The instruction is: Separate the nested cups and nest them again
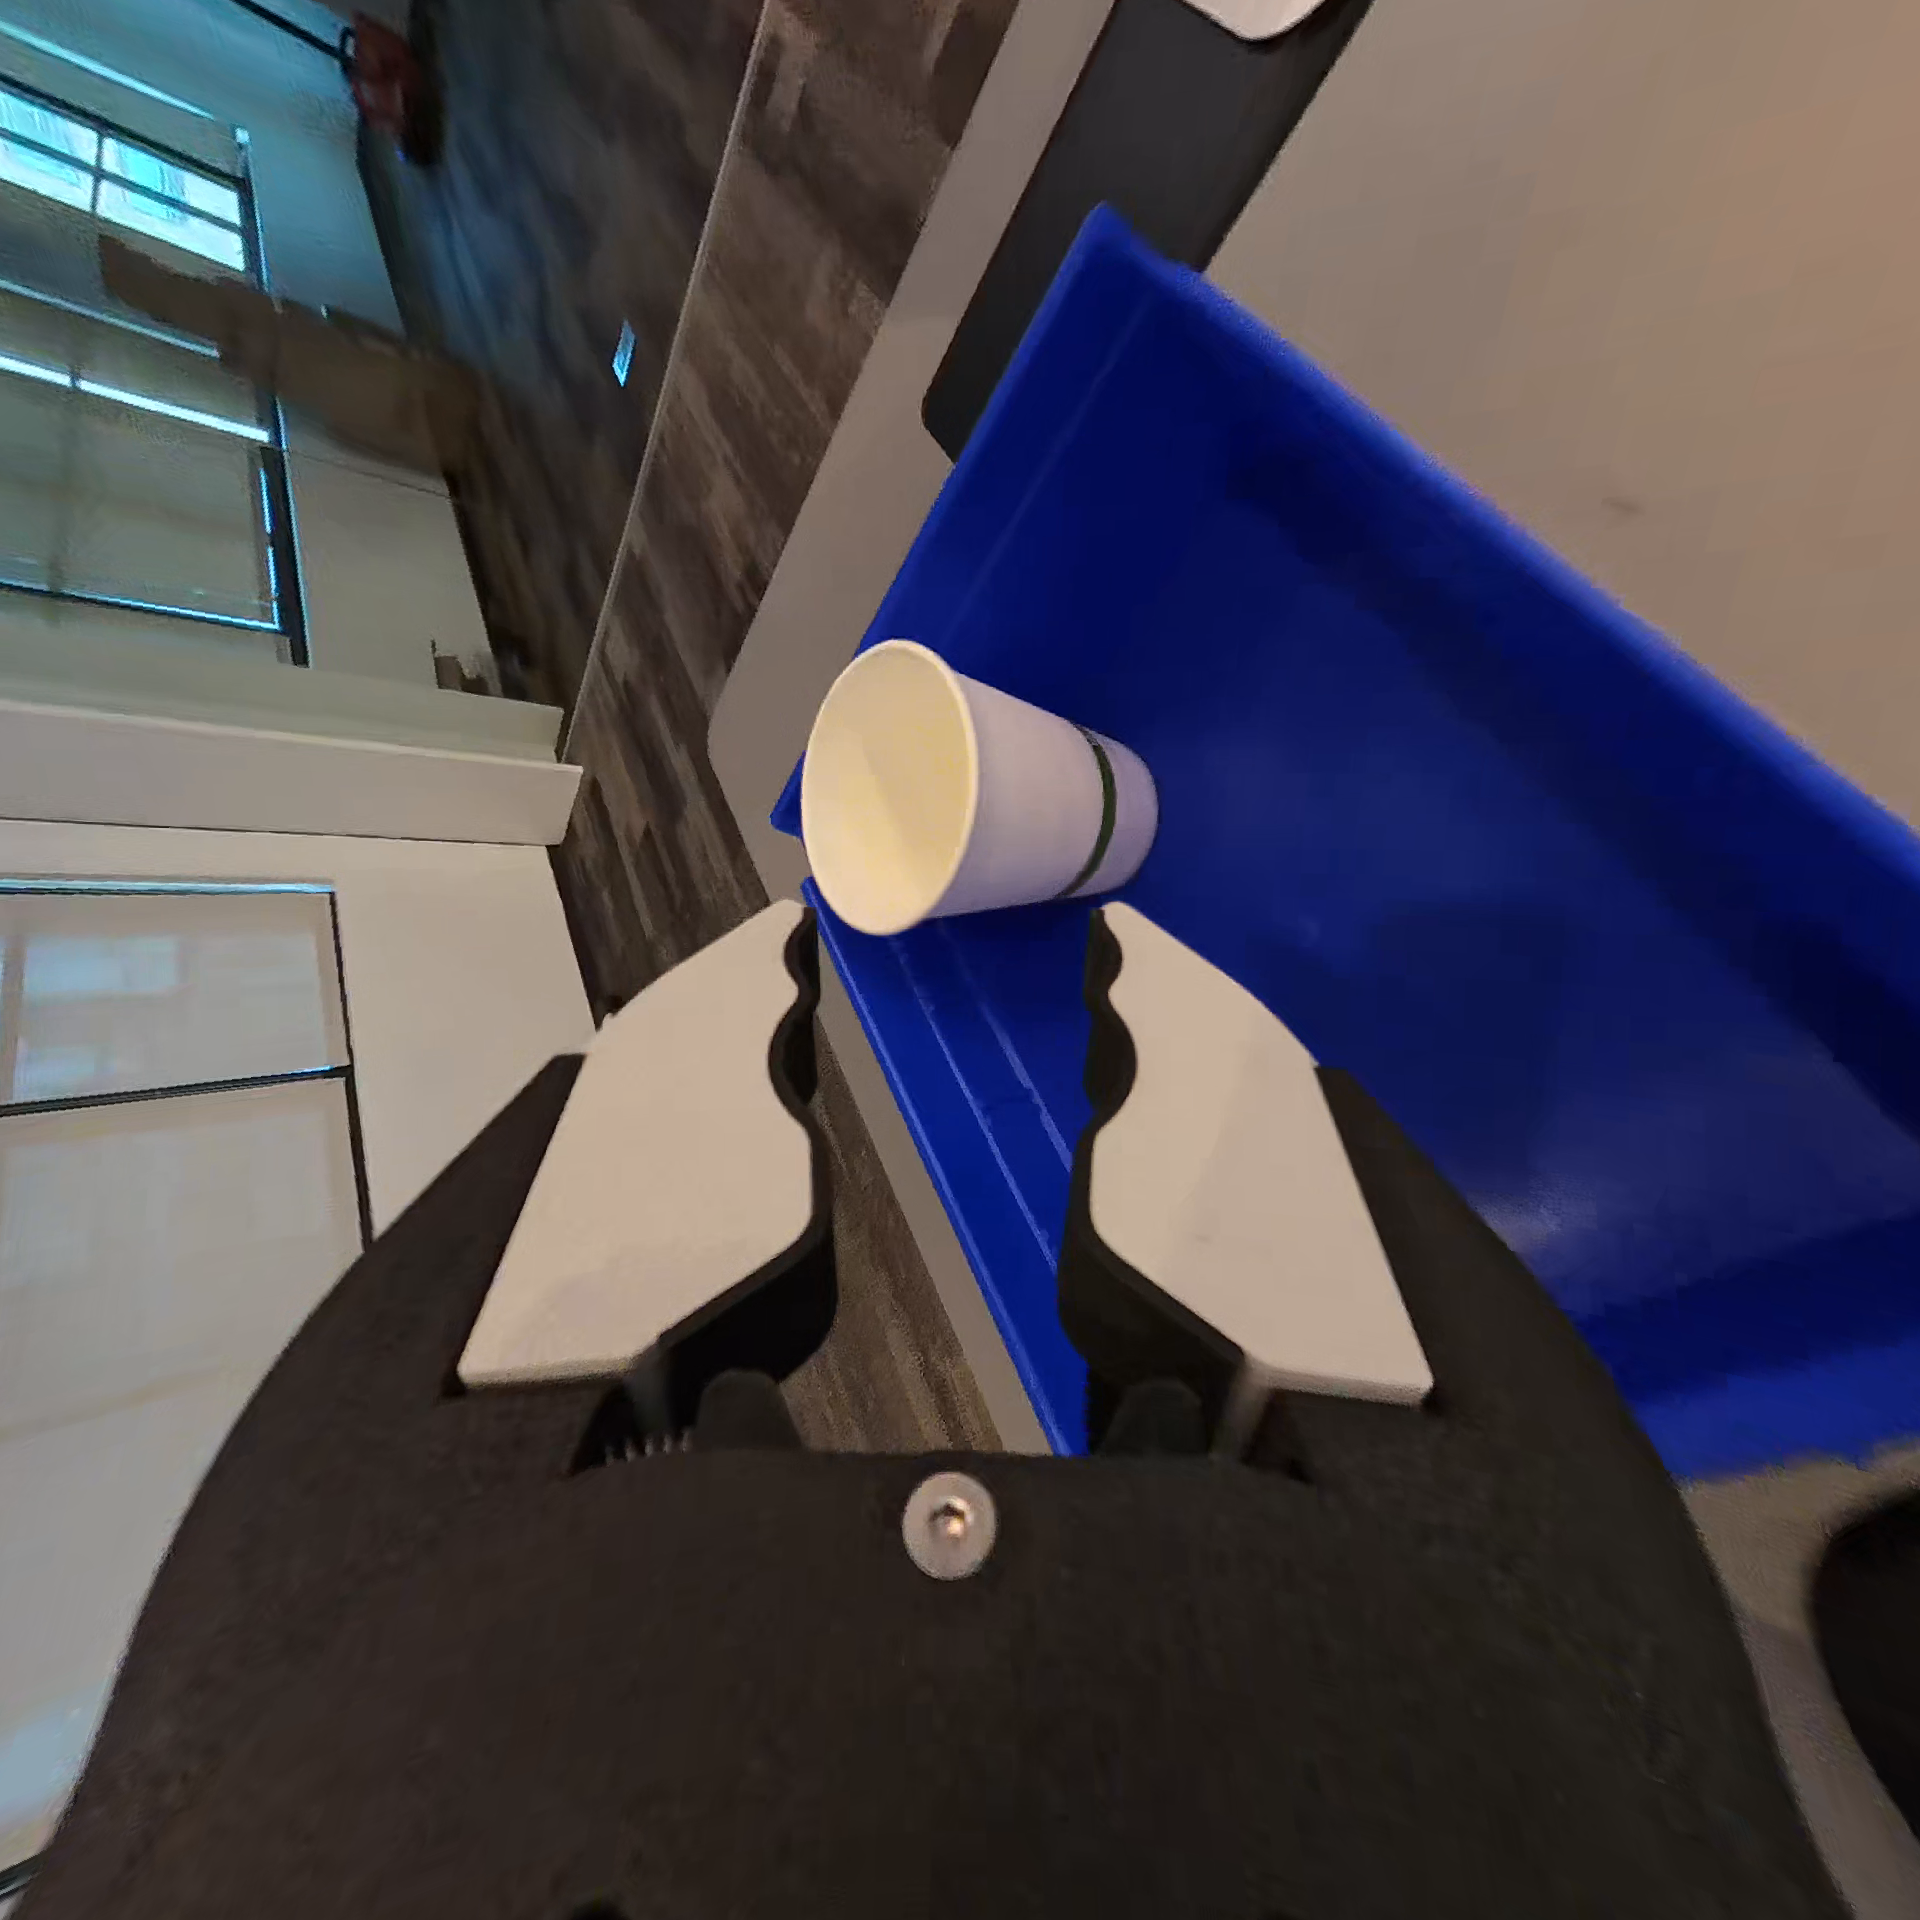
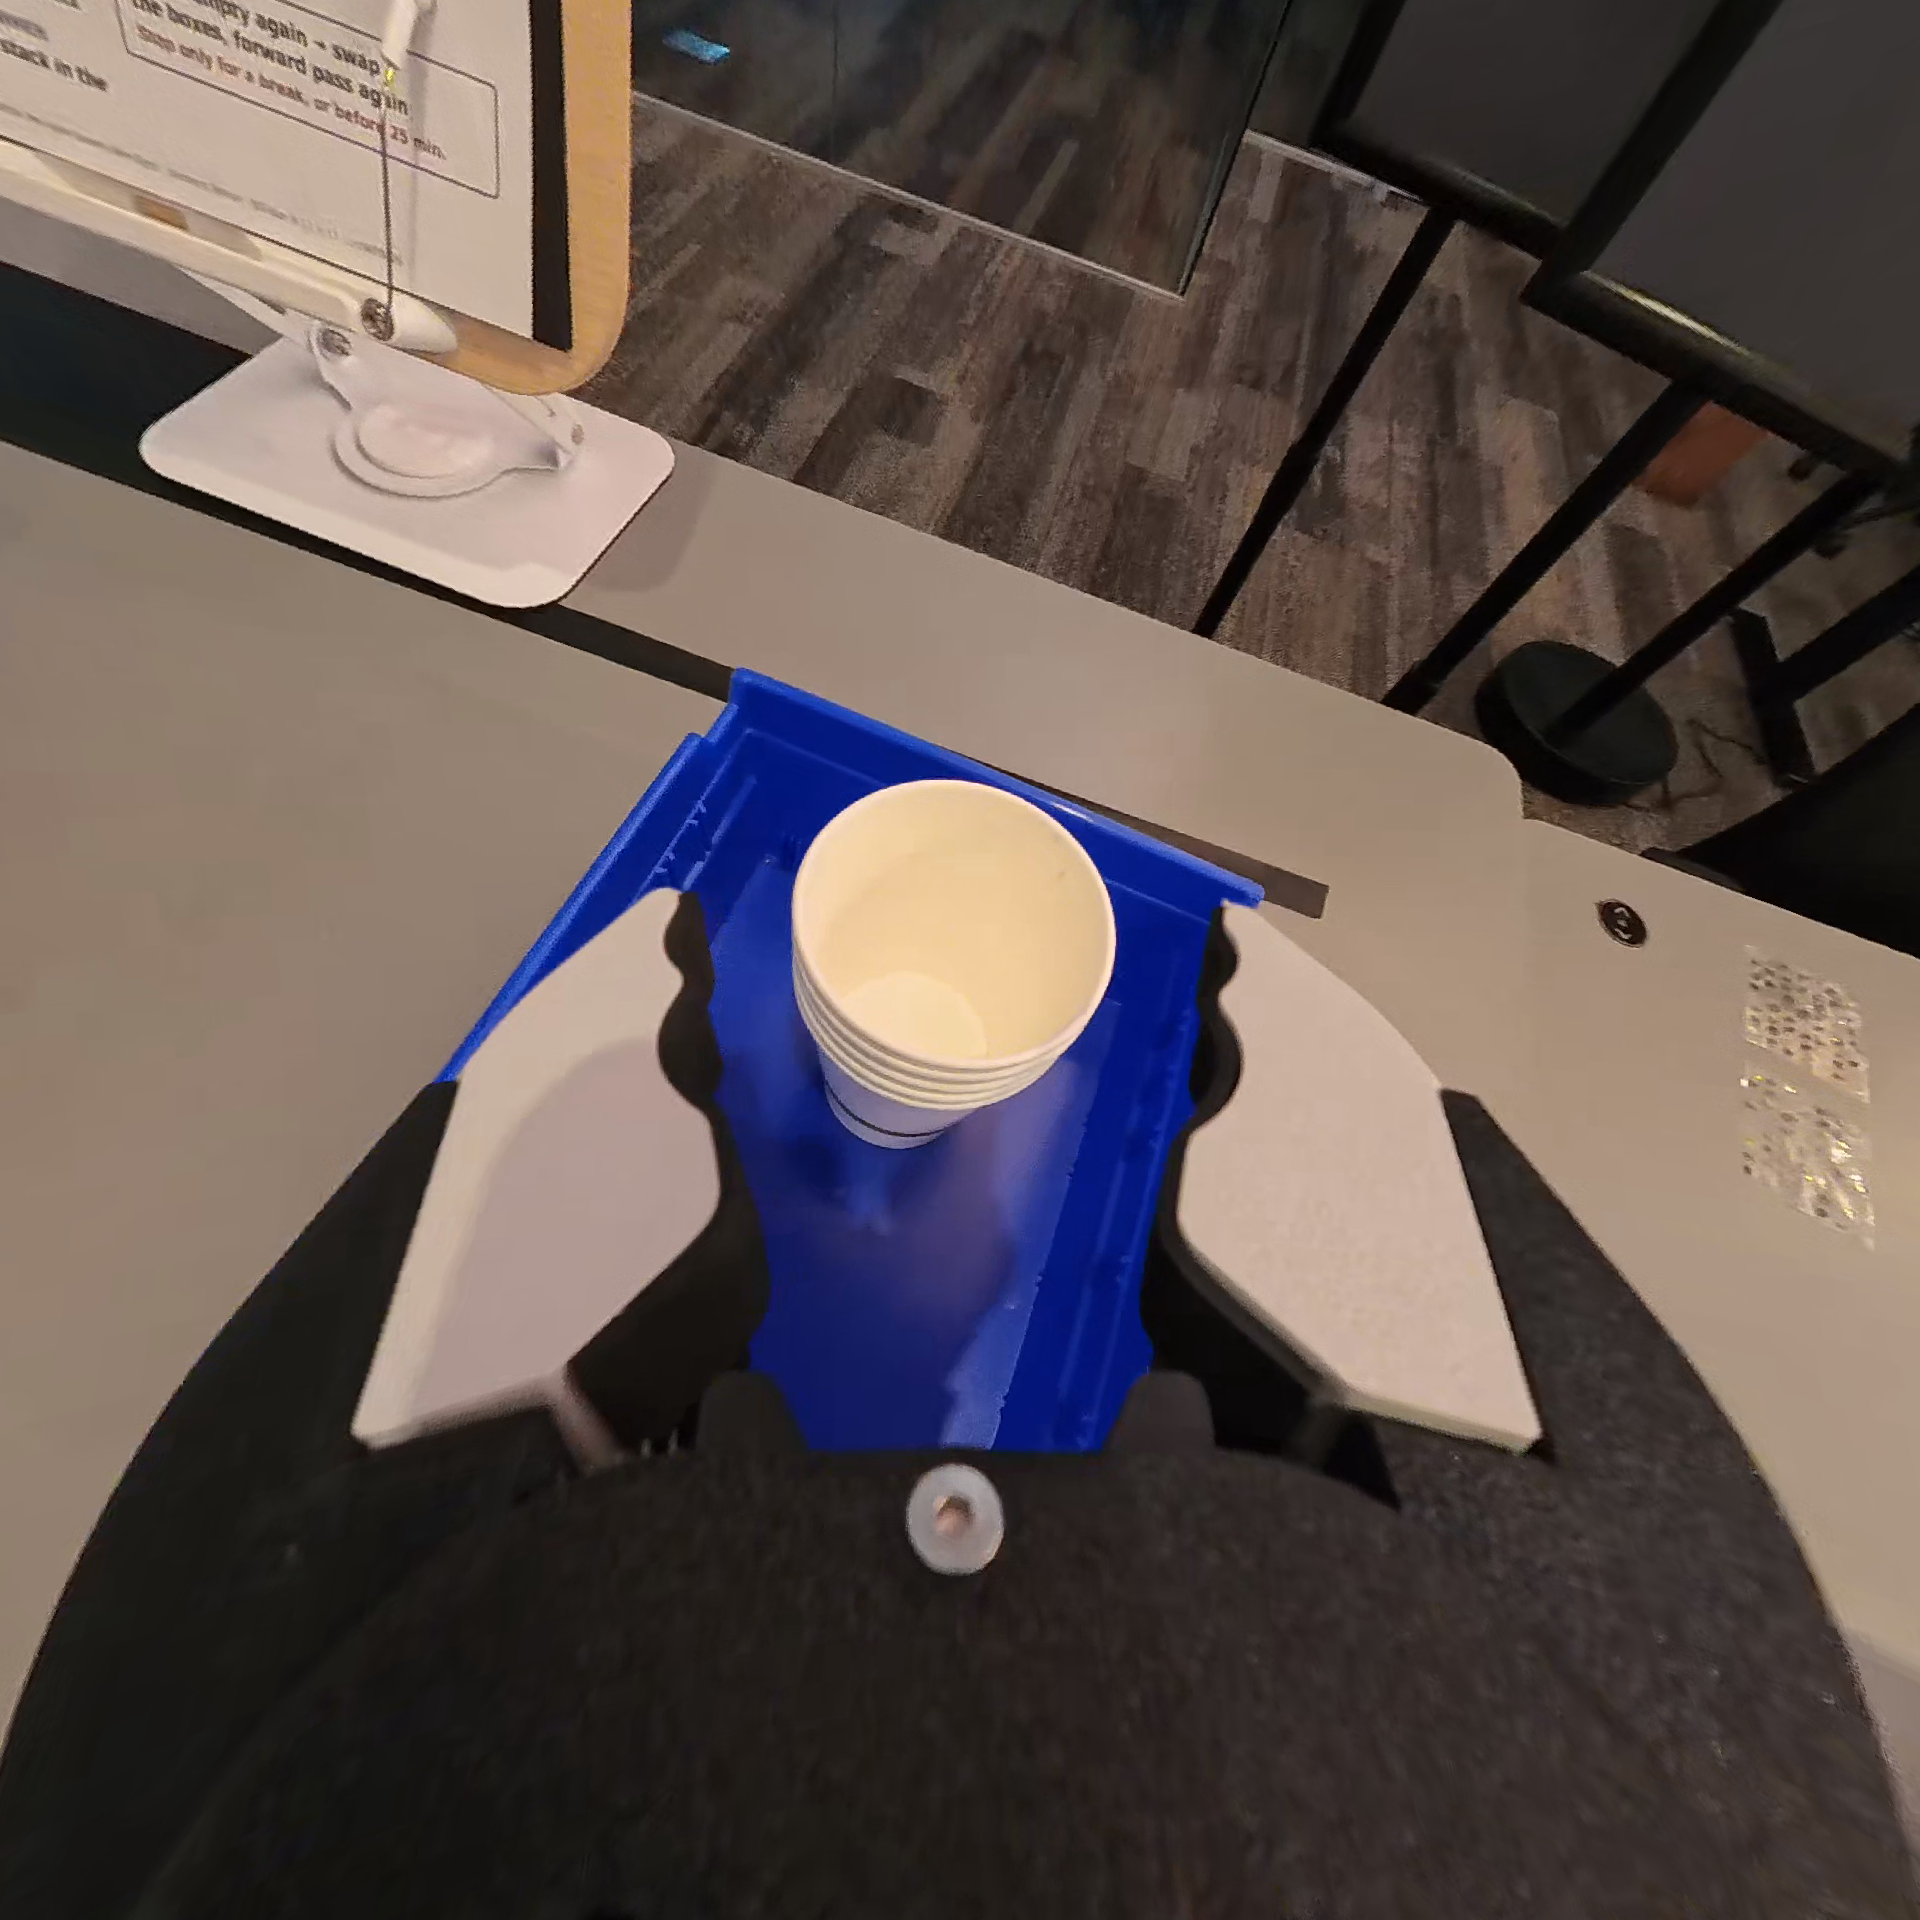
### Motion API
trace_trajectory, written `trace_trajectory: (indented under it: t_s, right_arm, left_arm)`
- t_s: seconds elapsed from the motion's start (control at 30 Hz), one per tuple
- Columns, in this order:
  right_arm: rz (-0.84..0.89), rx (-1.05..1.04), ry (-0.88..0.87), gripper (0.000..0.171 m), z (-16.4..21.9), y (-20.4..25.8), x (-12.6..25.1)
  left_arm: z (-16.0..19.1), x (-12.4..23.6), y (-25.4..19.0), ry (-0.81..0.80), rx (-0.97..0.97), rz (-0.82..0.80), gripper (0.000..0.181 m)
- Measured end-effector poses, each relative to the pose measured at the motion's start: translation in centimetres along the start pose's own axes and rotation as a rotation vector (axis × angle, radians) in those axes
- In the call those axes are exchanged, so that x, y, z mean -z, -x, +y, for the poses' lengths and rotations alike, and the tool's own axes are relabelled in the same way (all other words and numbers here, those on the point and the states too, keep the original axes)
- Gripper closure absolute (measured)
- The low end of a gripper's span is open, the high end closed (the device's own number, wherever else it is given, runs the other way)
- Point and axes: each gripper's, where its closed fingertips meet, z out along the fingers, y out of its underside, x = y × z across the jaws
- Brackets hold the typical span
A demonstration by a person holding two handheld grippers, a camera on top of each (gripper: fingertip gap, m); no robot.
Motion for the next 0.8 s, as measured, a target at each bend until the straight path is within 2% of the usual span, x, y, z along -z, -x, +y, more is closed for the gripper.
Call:
trace_trajectory:
  t_s: [0.17, 0.3, 0.43, 0.8]
  right_arm:
    - [-0.020, 0.003, 0.051, 0.081, 1.0, 0.4, -1.1]
    - [-0.048, 0.028, 0.059, 0.082, 1.0, 1.1, -1.5]
    - [-0.076, 0.001, 0.052, 0.082, 1.2, 1.0, -1.7]
    - [-0.120, -0.025, 0.080, 0.083, 2.1, 1.1, -2.2]
  left_arm:
    - [-1.1, -5.1, -0.3, -0.081, 0.040, 0.028, 0.136]
    - [1.8, -8.0, 0.4, 0.076, 0.037, -0.037, 0.135]
    - [1.9, -9.6, -0.1, 0.028, 0.082, 0.002, 0.133]
    - [3.8, -11.3, -1.6, 0.156, -0.030, 0.014, 0.139]
